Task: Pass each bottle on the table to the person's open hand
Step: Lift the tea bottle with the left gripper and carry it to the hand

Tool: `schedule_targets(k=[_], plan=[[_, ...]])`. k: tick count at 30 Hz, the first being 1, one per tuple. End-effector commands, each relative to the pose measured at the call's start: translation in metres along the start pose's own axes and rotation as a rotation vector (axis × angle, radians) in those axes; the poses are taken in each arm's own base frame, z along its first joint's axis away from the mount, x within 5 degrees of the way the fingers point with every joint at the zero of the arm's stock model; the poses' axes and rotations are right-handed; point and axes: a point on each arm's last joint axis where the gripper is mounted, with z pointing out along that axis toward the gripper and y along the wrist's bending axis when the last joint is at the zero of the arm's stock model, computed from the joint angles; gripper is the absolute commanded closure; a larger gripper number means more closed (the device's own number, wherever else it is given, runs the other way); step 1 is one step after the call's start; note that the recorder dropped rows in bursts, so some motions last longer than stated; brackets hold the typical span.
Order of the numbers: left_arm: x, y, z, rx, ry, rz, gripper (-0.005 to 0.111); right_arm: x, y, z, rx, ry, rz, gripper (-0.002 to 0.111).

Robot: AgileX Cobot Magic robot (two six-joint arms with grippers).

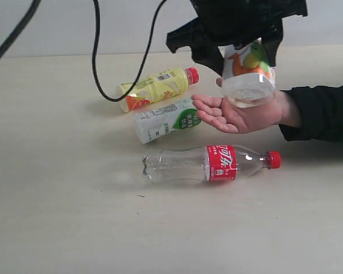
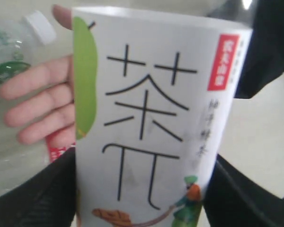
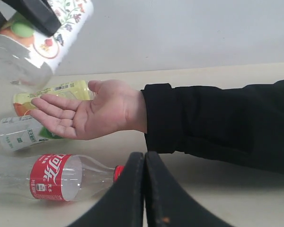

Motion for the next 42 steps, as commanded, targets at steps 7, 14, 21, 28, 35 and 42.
schedule_targets(k=[7, 14, 21, 28, 35, 42], plan=[[-0.015, -0.005, 0.042, 0.186, -0.022, -0.105, 0.107, 0.001, 0.0, 0.0, -0.006, -0.007, -0.007, 0.108], [-0.023, 0.02, 0.051, 0.148, 0.067, -0.174, 0.107, 0.001, 0.0, 0.0, -0.006, -0.007, -0.009, 0.108], [-0.025, 0.041, 0.06, 0.06, 0.134, -0.185, 0.107, 0.001, 0.0, 0.0, -0.006, -0.007, -0.009, 0.108], [-0.027, 0.044, 0.067, 0.061, 0.12, -0.186, 0.105, 0.001, 0.0, 0.0, -0.006, -0.007, -0.009, 0.108], [-0.028, 0.044, 0.067, 0.063, 0.117, -0.121, 0.021, 0.001, 0.0, 0.0, -0.006, -0.007, -0.009, 0.108], [-0.028, 0.043, 0.062, 0.073, 0.109, -0.011, 0.002, 0.001, 0.0, 0.0, -0.006, -0.007, -0.008, 0.108]])
